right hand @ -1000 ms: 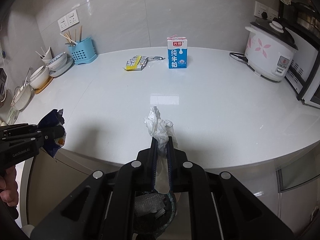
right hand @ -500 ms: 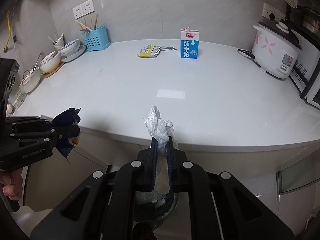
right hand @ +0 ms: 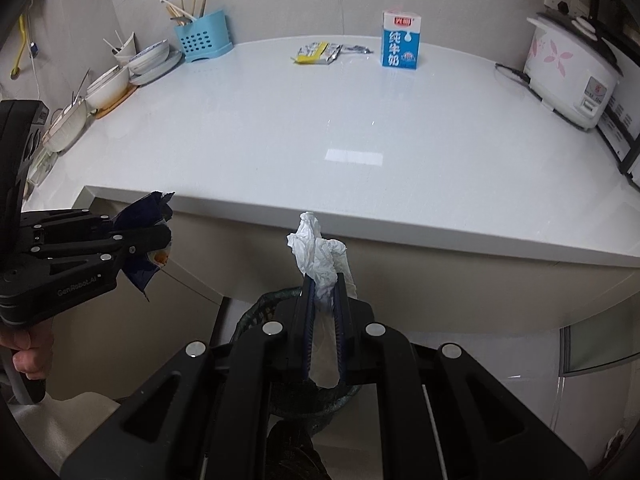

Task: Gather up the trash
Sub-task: 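Lift the blue wrapper and tissue and carry them down over the bin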

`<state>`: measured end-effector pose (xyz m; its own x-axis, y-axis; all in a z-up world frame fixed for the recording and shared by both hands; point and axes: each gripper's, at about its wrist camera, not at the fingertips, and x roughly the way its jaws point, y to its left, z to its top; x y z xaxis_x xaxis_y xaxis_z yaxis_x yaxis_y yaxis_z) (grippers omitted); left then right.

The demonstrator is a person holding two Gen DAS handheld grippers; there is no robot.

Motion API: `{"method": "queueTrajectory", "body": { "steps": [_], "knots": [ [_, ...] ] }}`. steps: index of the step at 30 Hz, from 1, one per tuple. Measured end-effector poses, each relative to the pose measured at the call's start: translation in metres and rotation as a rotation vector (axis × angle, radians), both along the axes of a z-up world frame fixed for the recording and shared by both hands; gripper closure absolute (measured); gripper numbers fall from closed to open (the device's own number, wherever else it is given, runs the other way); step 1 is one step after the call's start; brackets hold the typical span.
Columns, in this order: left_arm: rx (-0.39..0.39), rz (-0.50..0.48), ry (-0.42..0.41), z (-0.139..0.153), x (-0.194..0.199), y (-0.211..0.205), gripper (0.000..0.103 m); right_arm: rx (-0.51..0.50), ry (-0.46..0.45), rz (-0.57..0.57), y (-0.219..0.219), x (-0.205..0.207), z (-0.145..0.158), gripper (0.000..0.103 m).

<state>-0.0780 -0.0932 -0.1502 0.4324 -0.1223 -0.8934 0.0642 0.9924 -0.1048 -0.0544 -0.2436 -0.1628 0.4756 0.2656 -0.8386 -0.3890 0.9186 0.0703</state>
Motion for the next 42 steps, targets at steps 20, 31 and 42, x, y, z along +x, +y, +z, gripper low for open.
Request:
{"method": "queueTrajectory", "body": {
  "steps": [20, 31, 42],
  "knots": [
    [-0.045, 0.006, 0.091, -0.1, 0.006, 0.012, 0.085, -0.01, 0.147, 0.033, 0.006, 0.013, -0.098, 0.095],
    [-0.024, 0.011, 0.13, -0.128, 0.007, 0.007, 0.085, -0.032, 0.213, 0.051, 0.016, 0.022, -0.144, 0.095],
    [-0.01, 0.03, 0.164, -0.14, 0.006, 0.013, 0.085, -0.07, 0.302, 0.108, 0.039, 0.032, -0.188, 0.092]
  ]
}}
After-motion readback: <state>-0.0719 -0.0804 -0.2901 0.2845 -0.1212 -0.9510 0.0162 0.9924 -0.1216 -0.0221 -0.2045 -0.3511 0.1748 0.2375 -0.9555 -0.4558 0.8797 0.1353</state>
